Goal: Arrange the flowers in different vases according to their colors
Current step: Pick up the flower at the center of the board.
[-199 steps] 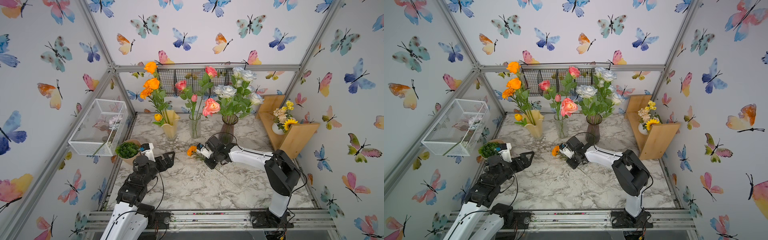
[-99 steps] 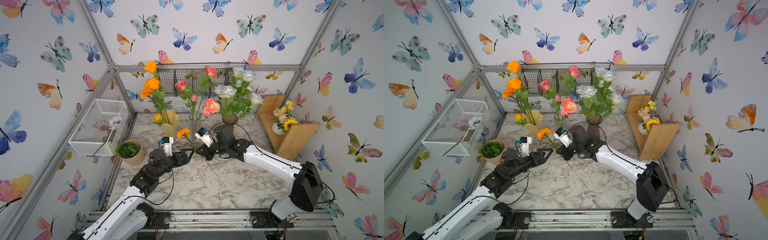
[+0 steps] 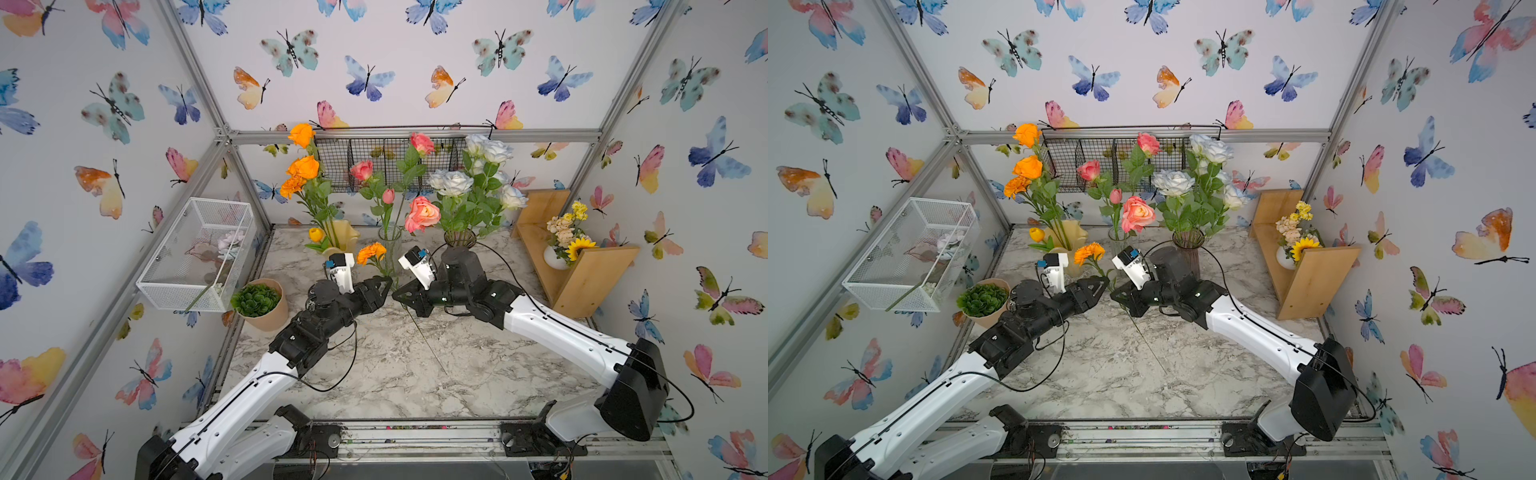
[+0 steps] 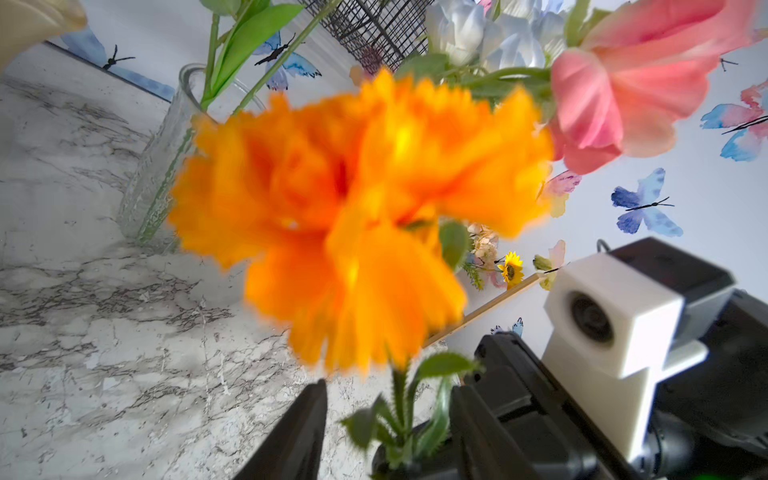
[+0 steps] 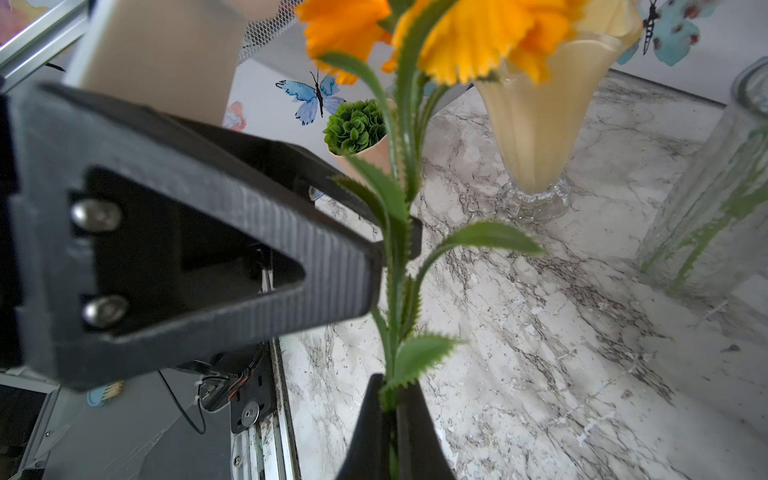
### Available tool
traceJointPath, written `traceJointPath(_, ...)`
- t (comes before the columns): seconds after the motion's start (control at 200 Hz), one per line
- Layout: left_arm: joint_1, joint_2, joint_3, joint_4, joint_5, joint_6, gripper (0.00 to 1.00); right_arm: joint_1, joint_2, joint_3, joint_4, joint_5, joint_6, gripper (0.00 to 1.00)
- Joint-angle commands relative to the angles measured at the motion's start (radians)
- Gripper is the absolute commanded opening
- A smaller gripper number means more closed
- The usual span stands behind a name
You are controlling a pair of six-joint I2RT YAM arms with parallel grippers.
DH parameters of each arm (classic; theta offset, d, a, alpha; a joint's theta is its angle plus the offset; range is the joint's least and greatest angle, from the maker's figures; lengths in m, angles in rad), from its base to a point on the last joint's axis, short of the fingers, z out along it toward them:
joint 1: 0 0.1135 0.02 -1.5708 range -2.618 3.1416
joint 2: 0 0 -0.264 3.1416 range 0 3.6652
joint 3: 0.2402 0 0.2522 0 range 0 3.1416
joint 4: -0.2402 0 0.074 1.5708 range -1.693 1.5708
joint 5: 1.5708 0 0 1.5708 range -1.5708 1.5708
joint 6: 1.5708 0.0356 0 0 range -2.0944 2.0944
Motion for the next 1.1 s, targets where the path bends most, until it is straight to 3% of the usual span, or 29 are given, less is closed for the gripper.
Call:
traceJointPath(0.0, -0.005, 0.009, 0.015, 0.041, -0.008, 0.017, 0.51, 0.000, -0.029, -0.014, 0.021, -0.020, 0.001, 0.02)
traceJointPath(0.215, -0.008, 0.023, 0.010, 0.050, 0.013, 0.006, 0.33, 0.000, -0.025, -0.018, 0.032, -0.019, -0.001, 0.02)
traceJointPath(0.37, -0.008, 0.034, 0.017, 0.048, 0.014, 0.007, 0.29, 0.000, -0.021, -0.016, 0.029, -0.019, -0.006, 0.02)
traceJointPath(0.596, -0.008, 0.047, 0.039, 0.039, 0.017, 0.014, 0.05, 0.000, -0.025, -0.020, 0.023, -0.013, -0.010, 0.02)
traceJointPath(0.636, -0.008, 0.048, 0.043, 0.034, 0.015, 0.017, 0.00, 0.000, -0.027, -0.021, 0.020, -0.007, -0.010, 0.12)
traceJointPath(0.711, -0.009, 0.047, 0.062, 0.012, 0.002, 0.030, 0.00, 0.000, -0.029, -0.018, 0.010, 0.005, -0.013, 0.47)
traceJointPath(0.771, -0.008, 0.043, 0.087, -0.017, -0.025, 0.056, 0.00, 0.000, -0.036, -0.014, -0.003, 0.025, -0.018, 0.66)
traceJointPath(0.846, -0.008, 0.043, 0.137, -0.060, -0.084, 0.112, 0.00, 0.000, -0.059, -0.011, -0.026, 0.092, -0.017, 0.97)
traceJointPath(1.096, 0.070, 0.149, 0.527, -0.306, -0.281, 0.465, 0.00, 0.000, -0.211, -0.031, -0.041, 0.288, -0.031, 0.98)
